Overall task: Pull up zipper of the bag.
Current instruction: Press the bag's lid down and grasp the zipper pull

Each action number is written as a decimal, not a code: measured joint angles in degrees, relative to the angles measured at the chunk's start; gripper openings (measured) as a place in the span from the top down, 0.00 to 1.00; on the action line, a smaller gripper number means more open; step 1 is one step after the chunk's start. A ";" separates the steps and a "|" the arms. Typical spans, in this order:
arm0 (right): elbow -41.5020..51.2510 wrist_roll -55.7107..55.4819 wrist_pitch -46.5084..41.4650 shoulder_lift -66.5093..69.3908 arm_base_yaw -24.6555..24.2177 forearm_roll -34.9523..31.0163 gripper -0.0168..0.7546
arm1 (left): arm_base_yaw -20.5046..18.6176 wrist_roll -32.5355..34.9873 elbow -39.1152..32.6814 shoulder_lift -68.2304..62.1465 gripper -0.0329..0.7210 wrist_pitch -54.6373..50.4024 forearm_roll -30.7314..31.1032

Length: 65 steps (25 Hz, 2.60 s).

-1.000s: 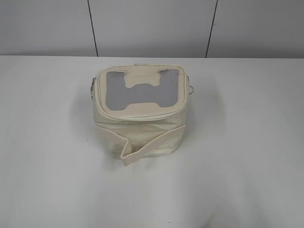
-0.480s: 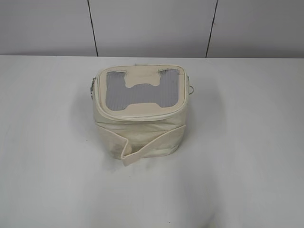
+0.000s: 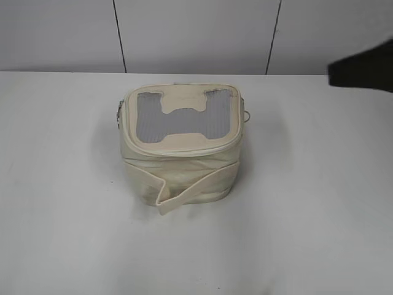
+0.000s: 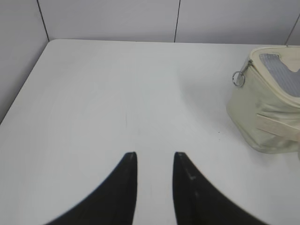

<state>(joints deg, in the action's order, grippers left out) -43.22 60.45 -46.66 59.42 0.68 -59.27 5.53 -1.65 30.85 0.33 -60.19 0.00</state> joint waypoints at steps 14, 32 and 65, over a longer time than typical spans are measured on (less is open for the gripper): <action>-68.17 -0.45 -15.85 65.24 20.11 4.97 0.46 | 1.35 0.00 0.00 0.00 0.68 0.00 0.00; -92.31 -11.03 -22.41 84.99 24.81 11.43 0.46 | 1.35 0.29 0.26 -8.59 0.68 0.85 0.00; -92.42 -12.76 -23.10 84.99 25.68 14.78 0.92 | -4.50 118.46 20.43 -100.31 0.37 16.51 -73.79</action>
<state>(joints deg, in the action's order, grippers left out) -135.64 47.69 -69.76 144.41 26.36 -44.48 1.03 116.81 51.29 -99.97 -43.68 -73.79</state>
